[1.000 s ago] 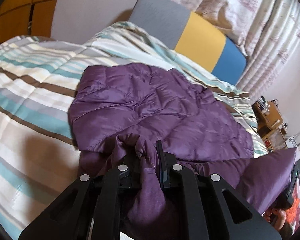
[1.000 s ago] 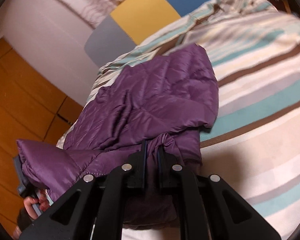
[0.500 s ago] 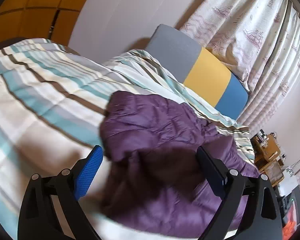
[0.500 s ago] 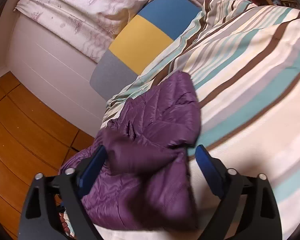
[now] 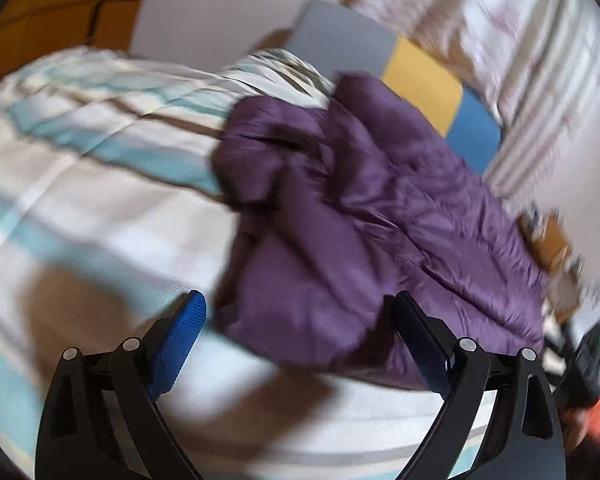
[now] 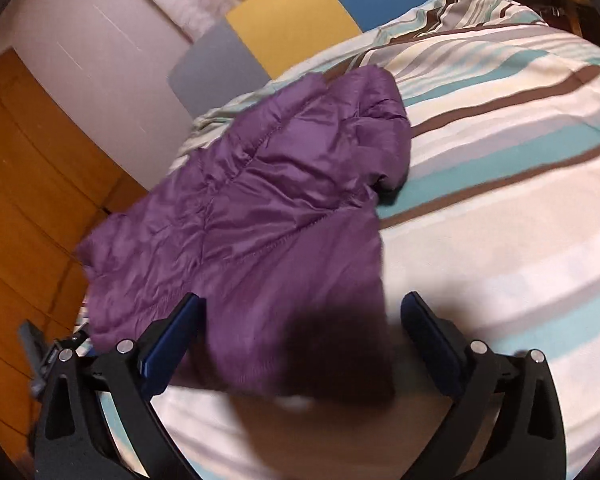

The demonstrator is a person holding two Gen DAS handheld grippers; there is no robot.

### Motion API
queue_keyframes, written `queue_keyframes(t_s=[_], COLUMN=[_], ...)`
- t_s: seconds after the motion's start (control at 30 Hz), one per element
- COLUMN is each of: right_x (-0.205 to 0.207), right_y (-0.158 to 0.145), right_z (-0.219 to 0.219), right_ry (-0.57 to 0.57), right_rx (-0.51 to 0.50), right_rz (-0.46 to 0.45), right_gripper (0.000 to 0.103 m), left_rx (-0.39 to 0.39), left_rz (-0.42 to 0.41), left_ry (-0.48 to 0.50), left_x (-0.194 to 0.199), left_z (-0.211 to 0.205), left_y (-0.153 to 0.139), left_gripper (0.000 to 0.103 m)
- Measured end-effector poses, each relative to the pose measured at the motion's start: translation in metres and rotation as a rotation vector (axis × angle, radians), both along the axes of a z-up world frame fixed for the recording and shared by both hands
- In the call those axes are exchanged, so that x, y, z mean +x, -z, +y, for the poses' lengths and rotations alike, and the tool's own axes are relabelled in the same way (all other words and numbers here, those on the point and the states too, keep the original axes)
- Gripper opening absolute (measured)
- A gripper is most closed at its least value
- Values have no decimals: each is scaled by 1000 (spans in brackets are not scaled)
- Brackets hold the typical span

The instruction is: Fold large clothes

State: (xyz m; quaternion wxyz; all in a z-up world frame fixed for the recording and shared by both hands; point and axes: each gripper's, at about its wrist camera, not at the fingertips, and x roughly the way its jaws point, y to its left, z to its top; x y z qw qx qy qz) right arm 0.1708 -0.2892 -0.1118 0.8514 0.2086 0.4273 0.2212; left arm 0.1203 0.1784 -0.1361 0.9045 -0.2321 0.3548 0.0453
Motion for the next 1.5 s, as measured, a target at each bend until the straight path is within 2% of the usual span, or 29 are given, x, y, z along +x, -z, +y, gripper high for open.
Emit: queue_keyframes(t_s=[0.03,0.07,0.1,0.17,0.27,0.4,0.63,1.03,1.07,1.1,1.17,1.23,1.33,1.4,1.5], right_x=[5,8,11,6,-3,-14,-34,-78,-81,-82,-74,-65,-61,-54,-33], right_y=[1,3,6,6,6,5,5,-16,-16,-16,-16,-18,-28,-35,-45], right_z=[4,7,9,10,4,-7,-28,-47,-50,-51,-42,-43,-57,-63,-51], right_ry=[-15,-22,-20,-35,-53,-68,-101,-217,-219,-217,-198,-171,-103,-75,-68], right_rx=[22,35,55,75,89,111,132,31,33,37,35,43,66,66,37], right_rz=[10,34,55,51,48,43,50,26,27,28,32,28,5,-37,-84], right_gripper=[66,57,51,44,35,29,29,29,29,35,48,53,61,69,71], left_rx=[3,-10,-28,-49,-37,-35,-30,-46,-41,-35,-34,-33,5,42,74], left_rz=[14,26,39,60,70,74,68,54,45,37,25,-17,-52,-63,-55], left_ry=[4,2,3,14,70,117,170,235,240,236,223,196,157,148,130], left_x=[7,12,16,22,18,7,-21,-82,-85,-89,-93,-96,-99,-89,-62], left_z=[-3,-5,-6,-9,-18,-24,-35,-49,-50,-49,-45,-37,-29,-25,-17], left_y=[0,2,3,4,1,-2,-1,0,0,-1,-2,-8,-17,-25,-34], left_gripper=[93,85,80,63,44,38,38,38,40,42,68,77,86,86,86])
